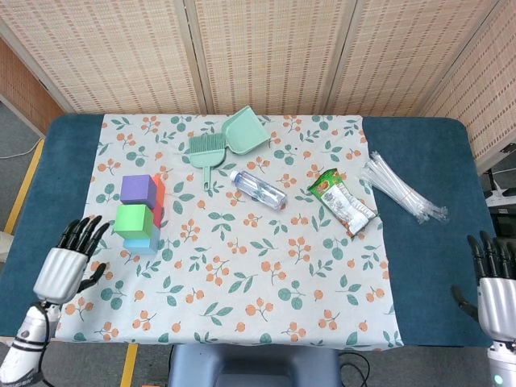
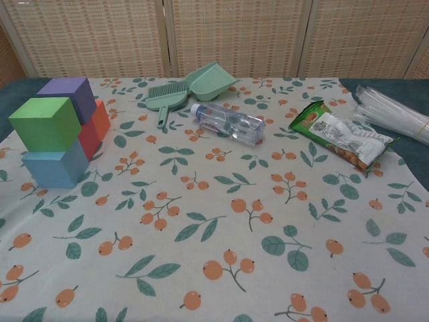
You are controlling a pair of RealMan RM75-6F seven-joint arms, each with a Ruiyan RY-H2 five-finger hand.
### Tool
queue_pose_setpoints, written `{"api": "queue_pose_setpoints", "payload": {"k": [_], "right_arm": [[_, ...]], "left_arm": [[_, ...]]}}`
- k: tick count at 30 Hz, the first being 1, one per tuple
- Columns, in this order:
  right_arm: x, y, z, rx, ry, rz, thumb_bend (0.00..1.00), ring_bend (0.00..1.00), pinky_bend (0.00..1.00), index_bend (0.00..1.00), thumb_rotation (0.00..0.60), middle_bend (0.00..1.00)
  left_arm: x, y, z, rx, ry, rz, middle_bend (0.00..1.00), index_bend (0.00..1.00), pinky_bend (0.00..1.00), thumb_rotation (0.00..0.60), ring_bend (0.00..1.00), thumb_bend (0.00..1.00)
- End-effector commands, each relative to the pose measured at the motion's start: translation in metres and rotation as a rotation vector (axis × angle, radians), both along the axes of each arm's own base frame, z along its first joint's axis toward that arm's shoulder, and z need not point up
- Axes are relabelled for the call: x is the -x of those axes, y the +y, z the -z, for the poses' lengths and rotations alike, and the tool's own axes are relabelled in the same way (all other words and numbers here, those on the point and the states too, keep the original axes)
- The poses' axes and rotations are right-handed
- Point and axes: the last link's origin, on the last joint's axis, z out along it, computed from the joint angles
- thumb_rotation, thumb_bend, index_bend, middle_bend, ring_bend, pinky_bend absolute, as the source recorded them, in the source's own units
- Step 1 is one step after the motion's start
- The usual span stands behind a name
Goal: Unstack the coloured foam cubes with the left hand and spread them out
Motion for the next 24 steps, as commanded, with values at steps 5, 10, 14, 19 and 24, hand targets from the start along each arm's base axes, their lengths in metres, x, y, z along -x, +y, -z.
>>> {"api": "queue_pose_setpoints", "payload": {"k": [5,10,14,19,24], "right_arm": [[0.004,-0.003,0.003,-0.015,0.009,0.040,0.11,0.00,0.00,0.00,0.600,0.00],[0.002,-0.002,-0.001,-0.009,-0.008,0.037,0.11,0.00,0.00,0.00,0.600,0.00],[0.001,0.001,-0.004,0.003,-0.015,0.035,0.11,0.00,0.00,0.00,0.600,0.00],[0.003,-0.001,-0.003,-0.011,-0.013,0.045,0.11,0.00,0.00,0.00,0.600,0.00],[0.003,-0.001,-0.002,-0.017,-0.015,0.055,0.11,0.00,0.00,0.00,0.600,0.00]], "left_arm": [[-0.023,0.035,0.032,-0.007,0.063,0.024,0.00,0.00,0.15,0.600,0.00,0.37],[-0.022,0.047,0.044,-0.043,0.100,0.013,0.00,0.00,0.18,0.600,0.00,0.37],[-0.022,0.054,0.049,-0.043,0.096,0.011,0.00,0.00,0.20,0.600,0.02,0.37],[-0.020,0.060,0.054,-0.049,0.107,0.004,0.10,0.01,0.28,0.600,0.13,0.36],[-0.018,0.065,0.058,-0.070,0.125,0.024,0.32,0.22,0.44,0.600,0.32,0.35]]}}
